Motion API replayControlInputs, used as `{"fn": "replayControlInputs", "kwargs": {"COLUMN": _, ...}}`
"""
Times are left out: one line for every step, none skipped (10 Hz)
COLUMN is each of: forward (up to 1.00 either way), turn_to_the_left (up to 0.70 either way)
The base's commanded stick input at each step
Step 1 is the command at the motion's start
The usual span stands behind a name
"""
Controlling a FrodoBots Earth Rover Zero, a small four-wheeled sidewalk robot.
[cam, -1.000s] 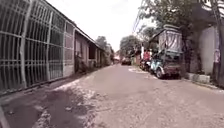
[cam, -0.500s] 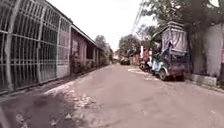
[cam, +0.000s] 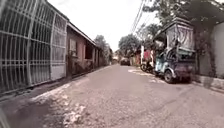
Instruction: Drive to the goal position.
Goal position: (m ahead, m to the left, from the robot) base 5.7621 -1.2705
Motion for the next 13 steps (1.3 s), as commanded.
{"fn": "replayControlInputs", "kwargs": {"forward": 0.7, "turn_to_the_left": 0.0}}
{"fn": "replayControlInputs", "kwargs": {"forward": 0.7, "turn_to_the_left": 0.0}}
{"fn": "replayControlInputs", "kwargs": {"forward": 0.7, "turn_to_the_left": 0.0}}
{"fn": "replayControlInputs", "kwargs": {"forward": 0.7, "turn_to_the_left": 0.0}}
{"fn": "replayControlInputs", "kwargs": {"forward": 0.7, "turn_to_the_left": 0.0}}
{"fn": "replayControlInputs", "kwargs": {"forward": 0.7, "turn_to_the_left": 0.0}}
{"fn": "replayControlInputs", "kwargs": {"forward": 0.7, "turn_to_the_left": 0.0}}
{"fn": "replayControlInputs", "kwargs": {"forward": 0.7, "turn_to_the_left": 0.0}}
{"fn": "replayControlInputs", "kwargs": {"forward": 0.7, "turn_to_the_left": 0.0}}
{"fn": "replayControlInputs", "kwargs": {"forward": 0.7, "turn_to_the_left": 0.0}}
{"fn": "replayControlInputs", "kwargs": {"forward": 0.7, "turn_to_the_left": 0.0}}
{"fn": "replayControlInputs", "kwargs": {"forward": 0.7, "turn_to_the_left": 0.0}}
{"fn": "replayControlInputs", "kwargs": {"forward": 0.7, "turn_to_the_left": 0.0}}
